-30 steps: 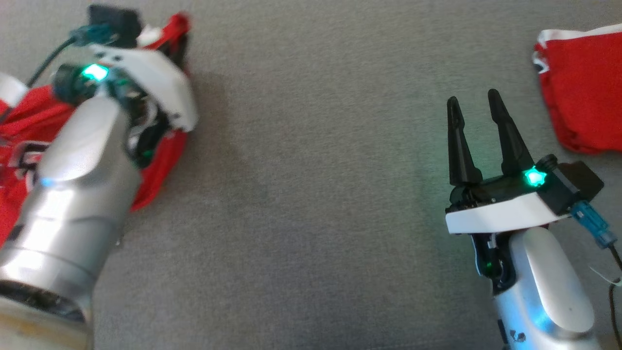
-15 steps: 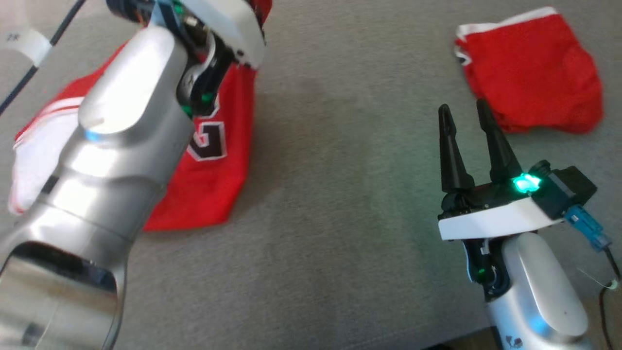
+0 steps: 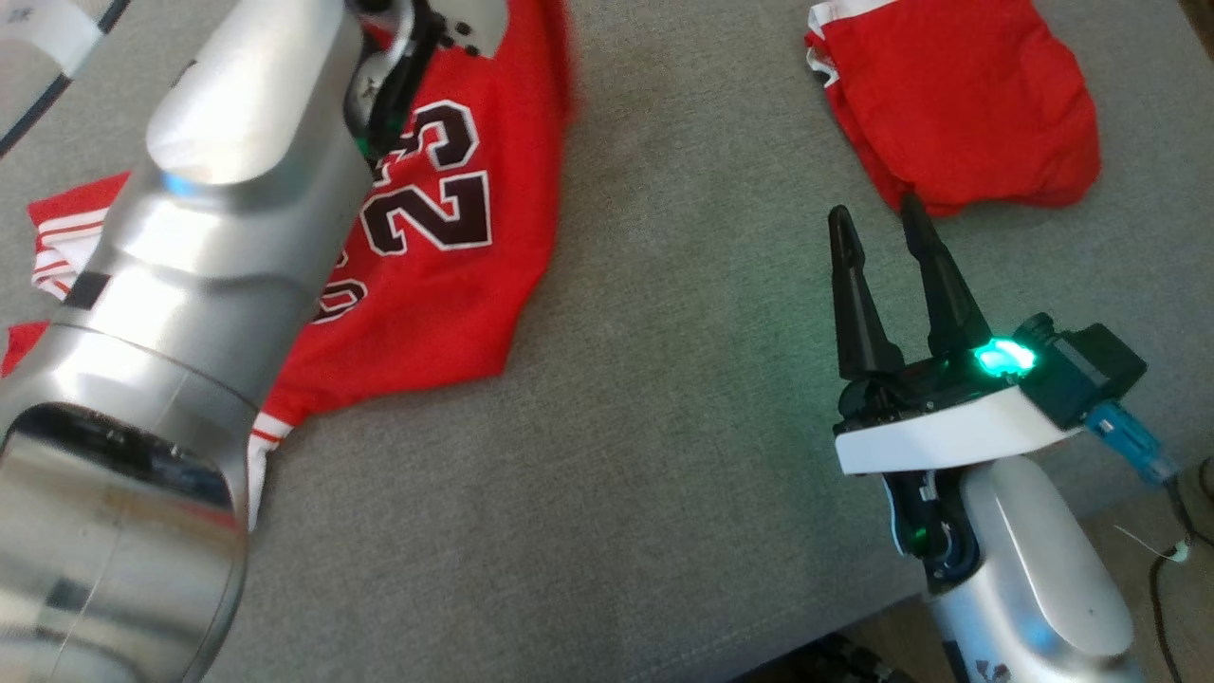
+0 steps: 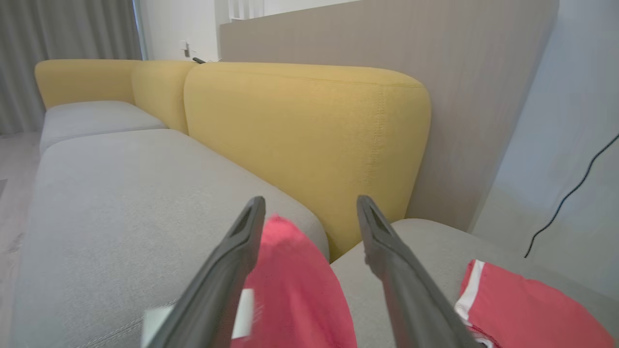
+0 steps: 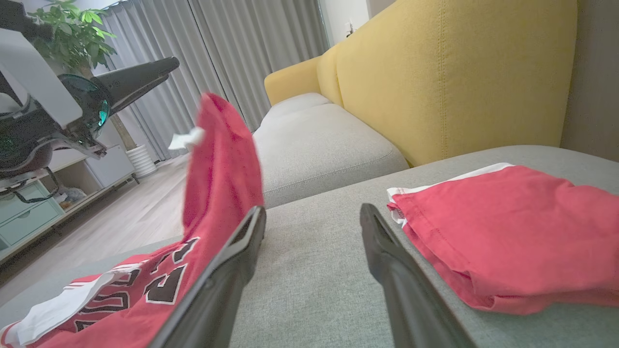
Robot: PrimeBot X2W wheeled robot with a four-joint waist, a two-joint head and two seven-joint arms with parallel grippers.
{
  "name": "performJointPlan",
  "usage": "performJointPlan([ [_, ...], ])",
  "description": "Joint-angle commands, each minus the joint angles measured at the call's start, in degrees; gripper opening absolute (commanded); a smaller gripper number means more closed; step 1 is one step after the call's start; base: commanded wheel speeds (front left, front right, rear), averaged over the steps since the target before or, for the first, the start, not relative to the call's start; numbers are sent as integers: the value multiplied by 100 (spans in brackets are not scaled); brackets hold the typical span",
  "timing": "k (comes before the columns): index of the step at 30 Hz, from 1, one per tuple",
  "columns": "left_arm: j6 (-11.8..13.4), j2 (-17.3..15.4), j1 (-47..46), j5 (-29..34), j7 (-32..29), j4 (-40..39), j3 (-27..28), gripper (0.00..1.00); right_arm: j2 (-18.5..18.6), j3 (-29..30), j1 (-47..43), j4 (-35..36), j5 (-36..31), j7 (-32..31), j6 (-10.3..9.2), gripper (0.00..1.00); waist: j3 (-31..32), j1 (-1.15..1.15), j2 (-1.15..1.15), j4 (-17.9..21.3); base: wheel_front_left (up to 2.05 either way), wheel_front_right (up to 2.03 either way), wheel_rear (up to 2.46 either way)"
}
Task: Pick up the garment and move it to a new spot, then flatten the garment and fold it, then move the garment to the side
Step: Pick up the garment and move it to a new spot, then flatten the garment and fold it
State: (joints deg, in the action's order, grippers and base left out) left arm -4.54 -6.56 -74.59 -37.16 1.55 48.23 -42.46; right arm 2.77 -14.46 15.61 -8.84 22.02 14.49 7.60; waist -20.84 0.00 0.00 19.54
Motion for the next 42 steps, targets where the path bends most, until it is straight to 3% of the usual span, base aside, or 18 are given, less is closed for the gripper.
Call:
performJointPlan([
  [1,-1,-144,-386,15,116,-43,142,100,10,-116,25,210,46,51,-11,100,-29,0,0,-13,0,0,0],
  [12,-194,-333,-16,90,918,379,-56,100,10,201,-5,66,-320,51,-11,100,309,0,0,-657,0,0,0],
  [18,-130,-592,783,144,1261,191,-84,100,10,447,-131,1,-631,51,-11,100,689,0,0,-1201,0,0,0],
  [23,235,-848,1870,147,1338,-399,169,100,10,681,-318,-45,-821,51,-11,100,997,0,0,-1626,0,0,0],
  [32,1384,-1198,4585,722,1343,-2495,1056,100,10,805,-687,-181,-965,51,-11,100,1425,0,0,-2042,0,0,0],
  [39,1744,-1019,5959,1094,1344,-3442,1637,100,10,721,-869,-254,-982,51,-11,100,1500,0,0,-2051,0,0,0],
  [42,1708,-924,6139,1216,1344,-3581,1793,100,10,689,-873,-267,-991,51,-11,100,1484,0,0,-2006,0,0,0],
])
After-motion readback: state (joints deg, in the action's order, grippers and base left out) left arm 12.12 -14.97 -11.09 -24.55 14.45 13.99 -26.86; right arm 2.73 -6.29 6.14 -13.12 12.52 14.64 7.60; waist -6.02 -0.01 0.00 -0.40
